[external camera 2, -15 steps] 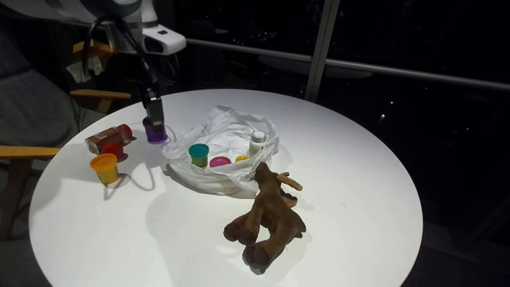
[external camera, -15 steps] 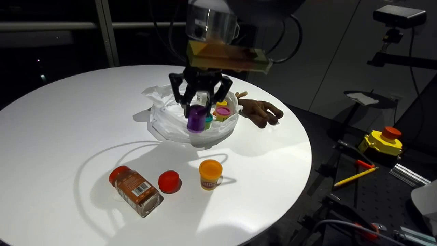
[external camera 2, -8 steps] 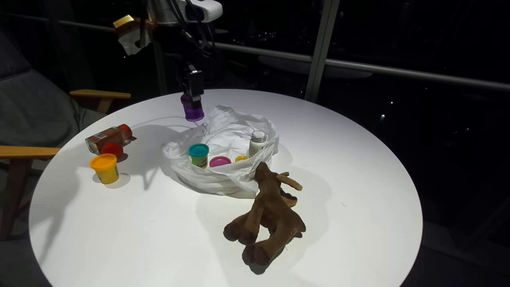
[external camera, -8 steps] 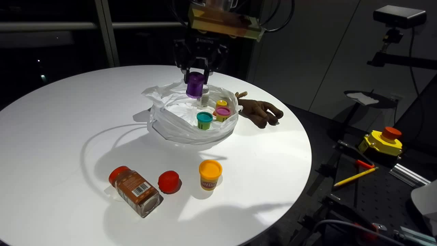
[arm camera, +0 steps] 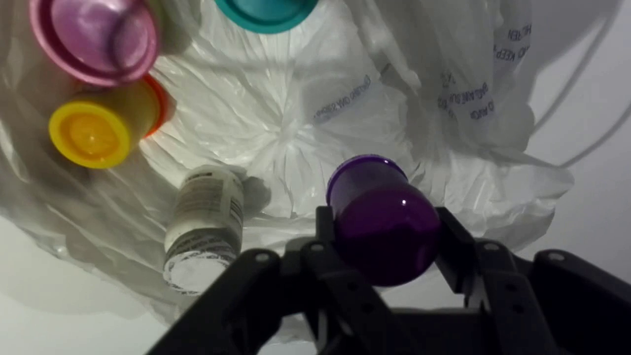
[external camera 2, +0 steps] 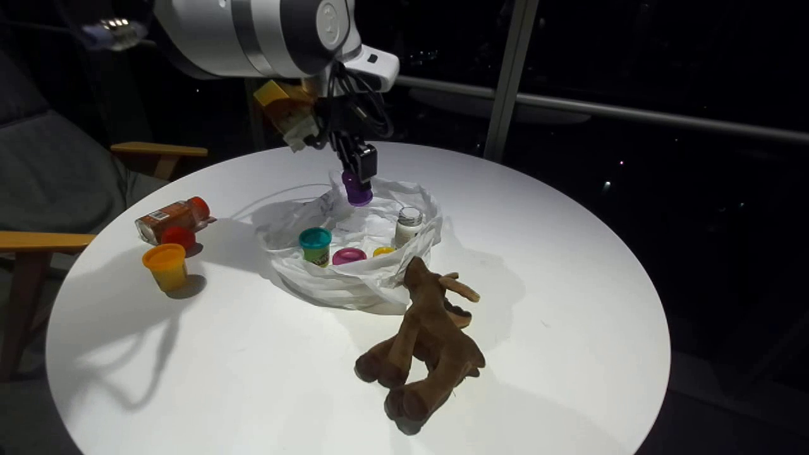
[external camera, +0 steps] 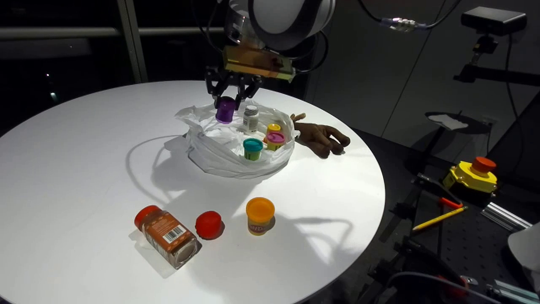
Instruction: Put all the objects on the table into the plastic bag
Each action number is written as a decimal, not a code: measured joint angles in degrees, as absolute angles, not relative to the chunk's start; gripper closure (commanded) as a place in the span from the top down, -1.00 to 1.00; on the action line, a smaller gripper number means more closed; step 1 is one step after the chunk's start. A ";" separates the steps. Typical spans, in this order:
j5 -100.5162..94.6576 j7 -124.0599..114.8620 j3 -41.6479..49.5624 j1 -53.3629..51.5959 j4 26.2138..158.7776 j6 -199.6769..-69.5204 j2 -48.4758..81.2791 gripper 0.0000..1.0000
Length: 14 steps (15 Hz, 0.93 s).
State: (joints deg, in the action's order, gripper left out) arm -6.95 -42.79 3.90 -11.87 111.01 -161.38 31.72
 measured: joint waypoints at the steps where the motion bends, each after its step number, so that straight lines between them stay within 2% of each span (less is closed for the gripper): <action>1: -6.95 -42.37 4.56 -12.09 109.24 -161.60 33.48 -0.59; 6: -6.95 -39.83 7.03 -12.85 99.97 -160.51 42.80 -0.59; 7: -6.95 -39.29 7.52 -13.01 98.10 -159.79 44.57 -0.41; 8: -6.95 -38.90 8.01 -13.16 96.26 -158.90 46.19 0.41; 9: -6.95 -38.52 8.50 -13.26 94.50 -158.45 47.39 0.43; 12: -6.95 -37.78 9.27 -13.67 90.62 -155.80 49.27 0.91; 13: -6.95 -37.78 9.32 -13.91 90.05 -155.19 49.35 1.00; 14: -6.95 -37.87 9.50 -14.32 89.64 -154.68 49.25 1.00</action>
